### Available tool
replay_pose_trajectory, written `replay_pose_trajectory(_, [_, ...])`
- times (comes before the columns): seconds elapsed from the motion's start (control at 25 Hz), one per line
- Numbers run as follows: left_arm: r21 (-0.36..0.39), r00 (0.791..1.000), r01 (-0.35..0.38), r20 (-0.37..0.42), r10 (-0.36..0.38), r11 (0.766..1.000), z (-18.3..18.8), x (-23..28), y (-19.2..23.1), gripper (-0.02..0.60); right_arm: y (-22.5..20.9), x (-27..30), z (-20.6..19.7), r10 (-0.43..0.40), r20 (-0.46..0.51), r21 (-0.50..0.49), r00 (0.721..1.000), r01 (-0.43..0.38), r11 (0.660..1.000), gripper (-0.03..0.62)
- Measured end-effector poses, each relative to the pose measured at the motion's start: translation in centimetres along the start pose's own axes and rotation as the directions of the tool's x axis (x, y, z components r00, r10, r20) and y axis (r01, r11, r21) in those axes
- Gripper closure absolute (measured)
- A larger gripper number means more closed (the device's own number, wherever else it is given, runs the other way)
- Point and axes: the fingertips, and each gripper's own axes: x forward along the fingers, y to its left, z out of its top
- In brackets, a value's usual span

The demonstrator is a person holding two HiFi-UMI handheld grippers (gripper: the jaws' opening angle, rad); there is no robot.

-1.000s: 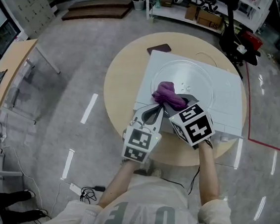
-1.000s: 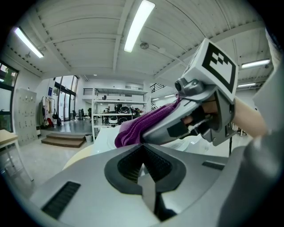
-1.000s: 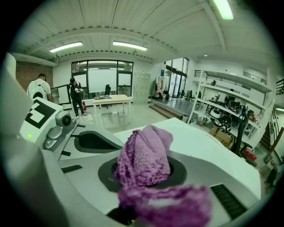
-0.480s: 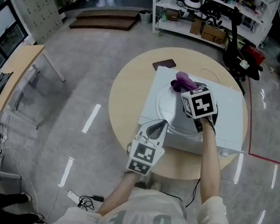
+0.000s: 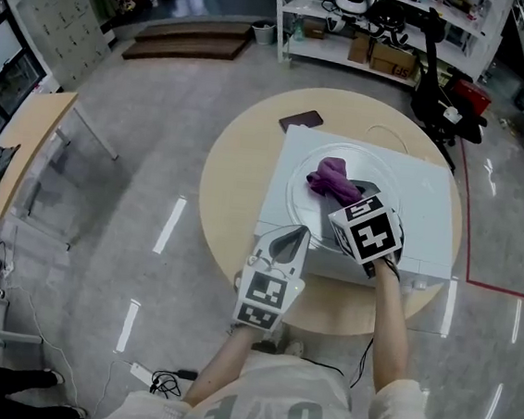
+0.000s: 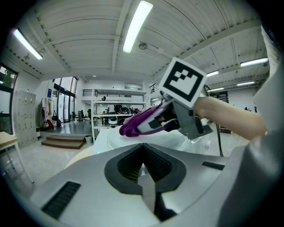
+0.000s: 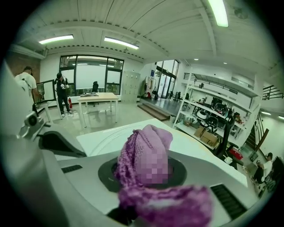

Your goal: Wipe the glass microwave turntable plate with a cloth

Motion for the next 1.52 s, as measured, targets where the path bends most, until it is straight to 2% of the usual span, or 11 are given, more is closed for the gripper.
replay_pose_trajectory(0.36, [0.007, 1.0, 0.0, 0.0, 0.0, 1.0, 0.0, -0.1, 0.1, 0.581, 6.5, -4.4, -2.2, 0.049, 0.003, -0.065, 0.999, -0.048, 0.997, 0.546])
replay_pose_trajectory(0.8, [0.014, 1.0, 0.001, 0.005, -0.001, 1.0, -0.1, 0.0, -0.1, 0.583, 7.6, -5.1, -3.0, 0.089, -0.001, -0.033, 0.996, -0.089, 0.996, 0.546])
replay_pose_trajectory(0.92, [0.014, 1.0, 0.002, 0.004, -0.002, 1.0, -0.1, 0.1, -0.1, 0.582, 5.6, -5.1, -1.7, 0.059, 0.029, -0.031, 0.998, -0.058, 0.998, 0.546])
replay_pose_trajectory(1.08, [0.014, 1.0, 0.0, 0.005, 0.0, 1.0, -0.1, 0.0, -0.1, 0.583, -1.3, -3.5, 1.3, -0.055, 0.076, 0.021, 0.996, 0.053, 0.998, 0.546])
replay_pose_trajectory(1.16, [0.013, 1.0, -0.003, 0.008, 0.003, 1.0, -0.1, 0.1, -0.1, 0.583, -4.7, -1.7, 1.9, -0.11, 0.054, 0.063, 0.992, 0.106, 0.992, 0.546])
replay_pose_trajectory(1.28, [0.012, 1.0, 0.0, 0.01, 0.0, 1.0, -0.1, 0.1, -0.2, 0.583, -7.9, 0.6, 2.0, -0.169, 0.006, 0.074, 0.986, 0.168, 0.983, 0.546])
replay_pose_trajectory(1.52, [0.013, 1.0, -0.006, 0.011, 0.006, 1.0, 0.0, -0.1, -0.3, 0.582, -8.5, 3.0, 1.1, -0.153, -0.053, 0.053, 0.987, 0.156, 0.986, 0.546])
